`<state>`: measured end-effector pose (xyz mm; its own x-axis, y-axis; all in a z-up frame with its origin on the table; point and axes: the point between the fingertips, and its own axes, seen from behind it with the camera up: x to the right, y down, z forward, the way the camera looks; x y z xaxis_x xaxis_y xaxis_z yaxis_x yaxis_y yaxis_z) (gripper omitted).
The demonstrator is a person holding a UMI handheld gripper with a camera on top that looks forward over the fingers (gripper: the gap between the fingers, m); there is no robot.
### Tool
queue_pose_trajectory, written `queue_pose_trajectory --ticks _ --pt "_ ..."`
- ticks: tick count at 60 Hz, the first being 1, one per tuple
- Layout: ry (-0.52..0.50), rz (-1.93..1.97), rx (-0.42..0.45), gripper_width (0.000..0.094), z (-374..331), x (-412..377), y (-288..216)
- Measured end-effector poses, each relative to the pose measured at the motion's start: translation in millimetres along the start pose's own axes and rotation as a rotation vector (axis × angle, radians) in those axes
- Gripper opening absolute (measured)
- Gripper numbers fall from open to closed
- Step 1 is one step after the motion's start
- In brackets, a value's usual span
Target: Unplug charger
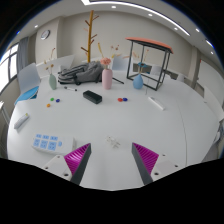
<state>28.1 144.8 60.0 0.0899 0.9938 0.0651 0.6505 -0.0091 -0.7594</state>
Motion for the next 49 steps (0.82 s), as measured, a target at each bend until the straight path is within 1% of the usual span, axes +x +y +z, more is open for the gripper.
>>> queue_pose_trajectory --ticks 4,11,18,25,31,35,45,49 --pt "-0.003 -0.003 0.026 0.0853 -50 -7 -7" --pt "0.017 -0.003 0.045 0.0853 -151 -16 -6" --pt "0.05 0.018 0.055 0.0852 -246 -27 16" --pt "0.057 0.04 0.063 0.0852 -312 -38 46" --pt "0.068 0.032 0.05 0.0855 -352 -48 73" --pt "0.065 0.027 0.059 0.0856 -370 -52 79" --pt "0.088 0.02 0.05 0.085 -382 -49 94" --pt "0.07 0.032 0.049 0.0854 -385 -56 95"
